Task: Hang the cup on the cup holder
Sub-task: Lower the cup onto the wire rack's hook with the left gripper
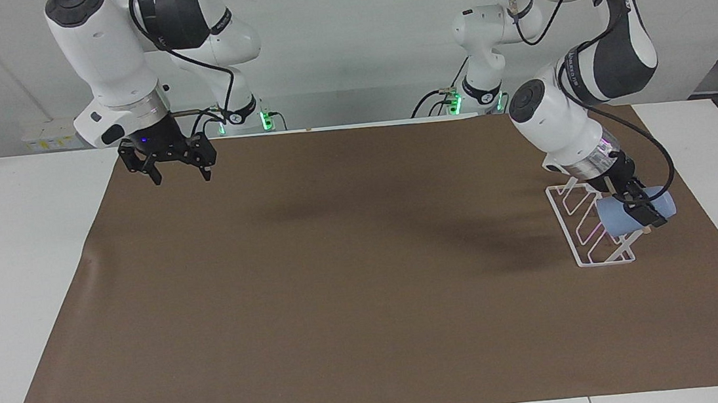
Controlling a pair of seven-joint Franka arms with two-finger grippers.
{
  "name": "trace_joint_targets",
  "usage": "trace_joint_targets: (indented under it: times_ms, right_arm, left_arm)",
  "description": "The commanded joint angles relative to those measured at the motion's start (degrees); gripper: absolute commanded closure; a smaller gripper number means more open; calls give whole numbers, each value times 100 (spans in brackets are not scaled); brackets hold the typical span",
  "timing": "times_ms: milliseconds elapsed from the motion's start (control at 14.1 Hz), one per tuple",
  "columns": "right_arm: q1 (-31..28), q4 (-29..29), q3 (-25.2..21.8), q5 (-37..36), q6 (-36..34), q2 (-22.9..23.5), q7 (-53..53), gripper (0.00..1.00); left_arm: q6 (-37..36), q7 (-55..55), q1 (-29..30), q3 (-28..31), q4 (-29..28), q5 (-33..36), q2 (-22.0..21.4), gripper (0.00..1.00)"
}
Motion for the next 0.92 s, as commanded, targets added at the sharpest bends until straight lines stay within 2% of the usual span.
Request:
trace_joint_targets:
  times_ms: [0, 567, 851]
  right_arm:
    - [-303, -97, -49, 139, -5, -112, -506, 0]
    - [-356, -79, -5, 130, 4, -120, -507, 0]
    - [-348, -70, -241, 130, 4, -120, -831, 0]
  left_arm:
    - [70, -362, 65, -30, -543, 317, -362, 100]
    - [140, -566, 153, -30, -808, 449, -406, 100]
    - [149, -627, 161, -30, -852, 511, -415, 100]
